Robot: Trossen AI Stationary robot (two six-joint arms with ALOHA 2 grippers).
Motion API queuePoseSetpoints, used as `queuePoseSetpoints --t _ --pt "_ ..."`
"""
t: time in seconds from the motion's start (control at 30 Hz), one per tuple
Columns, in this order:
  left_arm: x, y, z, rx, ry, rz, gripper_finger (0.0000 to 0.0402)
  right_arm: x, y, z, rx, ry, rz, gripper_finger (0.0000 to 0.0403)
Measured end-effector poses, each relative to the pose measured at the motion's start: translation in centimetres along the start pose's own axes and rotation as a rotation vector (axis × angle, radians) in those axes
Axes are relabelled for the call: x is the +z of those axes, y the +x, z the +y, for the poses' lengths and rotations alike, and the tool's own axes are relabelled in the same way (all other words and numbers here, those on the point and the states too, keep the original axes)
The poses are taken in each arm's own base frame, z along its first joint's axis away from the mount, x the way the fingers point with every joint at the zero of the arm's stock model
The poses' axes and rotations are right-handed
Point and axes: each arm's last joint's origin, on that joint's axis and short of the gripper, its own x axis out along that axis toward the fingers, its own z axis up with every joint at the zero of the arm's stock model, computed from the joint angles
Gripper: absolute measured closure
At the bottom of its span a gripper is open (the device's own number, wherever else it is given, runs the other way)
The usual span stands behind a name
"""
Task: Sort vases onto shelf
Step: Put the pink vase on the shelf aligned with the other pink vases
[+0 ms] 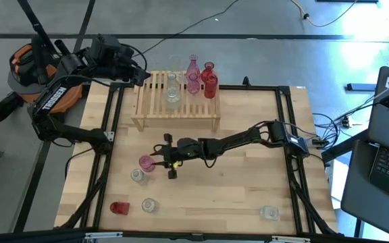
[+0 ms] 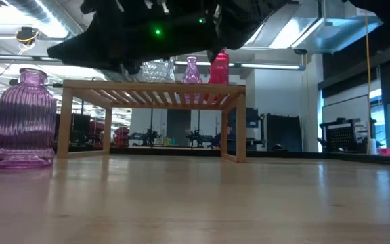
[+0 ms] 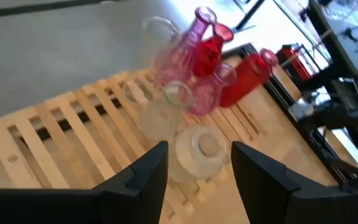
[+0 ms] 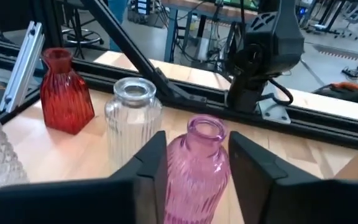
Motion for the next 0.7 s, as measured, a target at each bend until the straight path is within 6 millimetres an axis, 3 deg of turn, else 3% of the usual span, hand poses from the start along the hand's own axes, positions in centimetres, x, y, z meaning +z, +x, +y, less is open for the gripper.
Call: queuePoseSetpoints --t 0.3,0.5,0.7 --pt "-3.4 -0.3 -1.4 -0.004 0.087 0.278 0.0233 -0.6 0.3 -0.2 -0.083 0.047 0.014 0.0231" --pt "-6.8 -1.4 -2.8 -0.002 0.102 0.543 0.0233 -0.7 0.3 -0.2 -0.086 0.048 0.029 0.0226" --pt "-9.9 -1.9 -5.3 -0.117 0.138 0.697 0.0233 -1.0 0.2 -0.1 -0.08 0.048 0.056 0.0226"
